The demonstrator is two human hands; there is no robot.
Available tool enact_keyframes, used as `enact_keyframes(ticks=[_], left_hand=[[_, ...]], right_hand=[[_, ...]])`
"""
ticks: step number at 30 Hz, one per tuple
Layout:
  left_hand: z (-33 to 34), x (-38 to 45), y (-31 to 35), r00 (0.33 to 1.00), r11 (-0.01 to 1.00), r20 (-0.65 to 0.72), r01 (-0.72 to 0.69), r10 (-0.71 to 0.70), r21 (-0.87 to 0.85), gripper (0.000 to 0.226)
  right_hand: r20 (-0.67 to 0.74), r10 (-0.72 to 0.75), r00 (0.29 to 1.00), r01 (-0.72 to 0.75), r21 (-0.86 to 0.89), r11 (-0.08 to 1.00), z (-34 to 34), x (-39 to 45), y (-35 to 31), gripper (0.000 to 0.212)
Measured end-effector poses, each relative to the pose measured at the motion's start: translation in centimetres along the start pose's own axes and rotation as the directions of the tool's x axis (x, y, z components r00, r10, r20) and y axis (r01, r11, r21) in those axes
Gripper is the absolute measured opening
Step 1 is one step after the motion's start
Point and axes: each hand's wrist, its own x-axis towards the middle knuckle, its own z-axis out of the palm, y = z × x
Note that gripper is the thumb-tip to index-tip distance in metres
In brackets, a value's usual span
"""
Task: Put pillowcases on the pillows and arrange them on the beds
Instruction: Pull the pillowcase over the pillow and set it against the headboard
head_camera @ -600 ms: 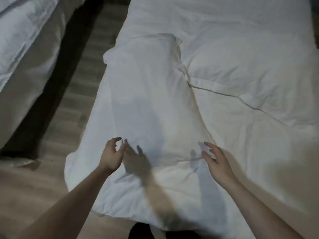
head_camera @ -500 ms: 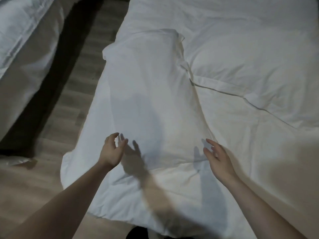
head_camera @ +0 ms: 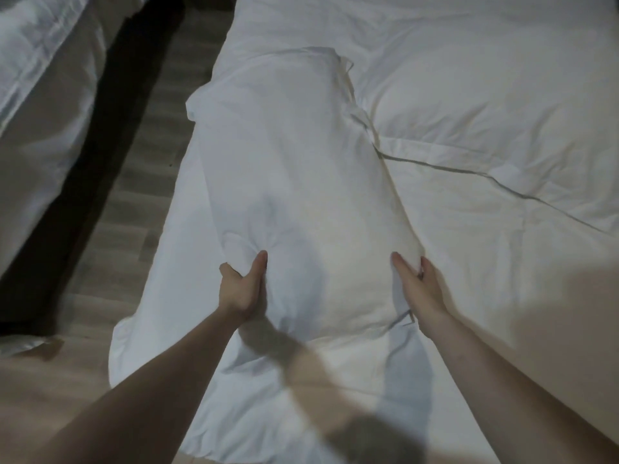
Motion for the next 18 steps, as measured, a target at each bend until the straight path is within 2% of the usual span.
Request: enact_keyframes(ticks=[2, 7, 8, 11, 12, 14, 15, 16, 18], left_hand=[[-0.2, -0.7, 0.6, 1.0, 1.0, -0.026, -0.015, 0.014, -0.022, 0.071], [-3.0, -3.6, 3.0, 0.98, 0.982, -0.122, -0.167, 0.156, -0.087, 0.045], [-3.9, -4.5, 3.5, 0.976, 0.979, -0.12, -0.193, 0.183, -0.073, 0.043], [-7.0, -8.1, 4.0, 0.965, 0.967, -0.098, -0.25, 0.245, -0.043, 0.032], [-8.1, -9.6, 3.9, 0.96, 0.962, -0.09, -0.27, 0.266, -0.038, 0.027], [-10.2, -12.8, 3.4, 0.956, 0.958, -0.067, -0.286, 0.284, -0.028, 0.02], [-11.2, -14.5, 2.8, 0.959, 0.959, -0.054, -0.281, 0.279, -0.031, 0.018], [-12.2, -16.0, 2.1, 0.959, 0.959, -0.04, -0.282, 0.281, -0.034, 0.017], [-14.1, -18.9, 0.8, 0.961, 0.96, -0.017, -0.277, 0.277, -0.031, 0.017]], right_hand=[[-0.016, 0.004, 1.0, -0.004, 0.011, 1.0, 0.4, -0.4, -0.9, 0.113], [0.031, -0.049, 0.998, 0.047, 0.057, 0.997, -0.3, -3.4, -3.2, 0.08], [0.035, -0.059, 0.998, 0.058, 0.041, 0.997, -0.7, -4.3, -3.4, 0.082], [0.068, -0.058, 0.996, 0.06, -0.024, 0.998, -2.1, -7.7, -3.3, 0.107], [0.09, -0.039, 0.995, 0.044, -0.054, 0.998, -2.8, -8.8, -2.9, 0.104], [0.154, 0.024, 0.988, -0.011, -0.084, 0.996, -4.2, -11.9, -2.8, 0.08], [0.182, 0.07, 0.981, -0.055, -0.084, 0.995, -4.8, -13.6, -2.8, 0.075], [0.199, 0.113, 0.973, -0.099, -0.079, 0.992, -5.4, -15.1, -2.4, 0.08], [0.194, 0.18, 0.964, -0.17, -0.069, 0.983, -6.4, -18.0, -1.8, 0.103]])
